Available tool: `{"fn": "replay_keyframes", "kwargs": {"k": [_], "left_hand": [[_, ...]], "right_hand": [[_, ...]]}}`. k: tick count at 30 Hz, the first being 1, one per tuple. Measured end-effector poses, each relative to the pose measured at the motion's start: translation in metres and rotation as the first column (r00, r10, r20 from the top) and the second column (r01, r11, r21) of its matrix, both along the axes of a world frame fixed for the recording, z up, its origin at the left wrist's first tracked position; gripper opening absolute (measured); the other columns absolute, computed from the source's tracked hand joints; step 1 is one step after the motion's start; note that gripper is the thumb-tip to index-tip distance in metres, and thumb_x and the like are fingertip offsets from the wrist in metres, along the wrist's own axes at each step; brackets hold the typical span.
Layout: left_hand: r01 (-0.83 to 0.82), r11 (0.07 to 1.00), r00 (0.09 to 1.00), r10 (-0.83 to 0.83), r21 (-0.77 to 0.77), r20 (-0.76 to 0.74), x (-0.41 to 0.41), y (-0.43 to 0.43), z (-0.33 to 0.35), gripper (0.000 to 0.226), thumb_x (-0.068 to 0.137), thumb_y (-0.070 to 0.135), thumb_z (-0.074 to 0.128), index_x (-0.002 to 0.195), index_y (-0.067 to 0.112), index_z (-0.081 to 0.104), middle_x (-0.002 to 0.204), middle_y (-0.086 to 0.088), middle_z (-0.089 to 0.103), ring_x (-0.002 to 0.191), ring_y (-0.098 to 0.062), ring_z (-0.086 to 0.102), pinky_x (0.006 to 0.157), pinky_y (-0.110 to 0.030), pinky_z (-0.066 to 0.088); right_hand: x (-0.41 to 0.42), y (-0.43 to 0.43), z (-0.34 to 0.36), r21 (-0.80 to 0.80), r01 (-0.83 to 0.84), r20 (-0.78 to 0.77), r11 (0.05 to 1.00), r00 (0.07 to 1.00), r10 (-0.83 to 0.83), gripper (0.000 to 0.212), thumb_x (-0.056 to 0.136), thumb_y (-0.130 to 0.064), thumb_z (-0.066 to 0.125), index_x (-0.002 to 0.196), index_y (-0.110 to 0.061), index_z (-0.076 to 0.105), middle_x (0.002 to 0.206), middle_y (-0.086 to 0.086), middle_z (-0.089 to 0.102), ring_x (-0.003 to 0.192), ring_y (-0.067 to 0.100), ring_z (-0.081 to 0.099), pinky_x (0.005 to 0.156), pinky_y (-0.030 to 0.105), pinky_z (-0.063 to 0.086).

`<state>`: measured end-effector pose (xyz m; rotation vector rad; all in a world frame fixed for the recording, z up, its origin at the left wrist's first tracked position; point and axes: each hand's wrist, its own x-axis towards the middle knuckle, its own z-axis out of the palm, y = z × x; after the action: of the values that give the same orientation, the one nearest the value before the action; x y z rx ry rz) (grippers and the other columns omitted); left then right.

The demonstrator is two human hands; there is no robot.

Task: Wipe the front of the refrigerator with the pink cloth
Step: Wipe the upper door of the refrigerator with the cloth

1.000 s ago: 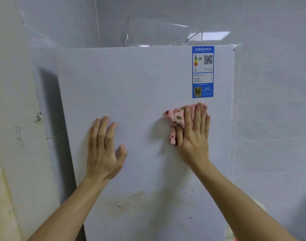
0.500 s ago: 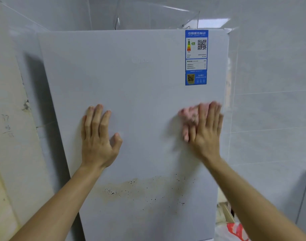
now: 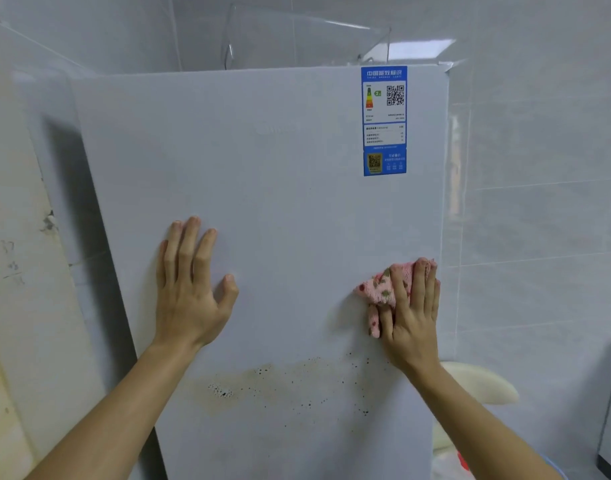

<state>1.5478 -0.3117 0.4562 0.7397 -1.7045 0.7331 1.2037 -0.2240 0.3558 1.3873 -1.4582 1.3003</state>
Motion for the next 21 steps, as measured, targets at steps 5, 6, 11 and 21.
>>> {"fn": "replay_keyframes", "kwargs": {"k": [5,6,11,21], "left_hand": [[-0.009,1.000,1.000,0.009,-0.003,0.007,0.002,-0.001,0.001,0.070,0.096,0.033,0.049,0.157,0.002,0.036,0.170,-0.016,0.024,0.160,-0.037,0.014,0.130,-0.052,0.013],[-0.006,1.000,1.000,0.006,-0.002,0.009,0.003,-0.001,0.001,0.070,0.096,0.033,0.049,0.157,0.002,0.036,0.170,-0.016,0.024,0.160,-0.037,0.014,0.131,-0.051,0.013],[0.017,1.000,0.999,-0.017,0.011,0.029,0.007,0.000,0.002,0.070,0.096,0.034,0.051,0.158,0.004,0.037,0.171,-0.014,0.022,0.161,-0.035,0.013,0.131,-0.048,0.012],[0.048,0.998,0.997,-0.051,0.050,0.055,0.015,0.002,0.004,0.075,0.095,0.038,0.055,0.160,0.006,0.034,0.172,-0.014,0.019,0.162,-0.034,0.011,0.131,-0.049,0.014]], "right_hand": [[0.005,-0.017,0.136,-0.153,-0.009,0.101,0.988,0.995,0.024,0.065,0.108,-0.034,0.037,0.166,-0.013,0.019,0.172,0.029,0.006,0.160,0.046,0.002,0.130,0.042,-0.008],[0.013,-0.020,0.164,-0.185,-0.019,0.149,0.983,0.988,0.048,0.065,0.109,-0.035,0.035,0.166,-0.010,0.017,0.171,0.029,0.006,0.160,0.046,0.001,0.130,0.043,-0.009],[0.053,-0.032,0.189,-0.312,-0.030,0.157,0.950,0.984,0.083,0.063,0.107,-0.023,0.046,0.163,-0.009,0.022,0.170,0.030,0.014,0.159,0.047,0.008,0.132,0.053,0.003],[0.087,-0.022,0.063,0.019,-0.049,-0.528,0.999,0.848,0.051,0.050,0.113,-0.044,0.038,0.159,-0.024,0.042,0.169,0.014,0.029,0.160,0.034,0.021,0.131,0.049,0.018]]}}
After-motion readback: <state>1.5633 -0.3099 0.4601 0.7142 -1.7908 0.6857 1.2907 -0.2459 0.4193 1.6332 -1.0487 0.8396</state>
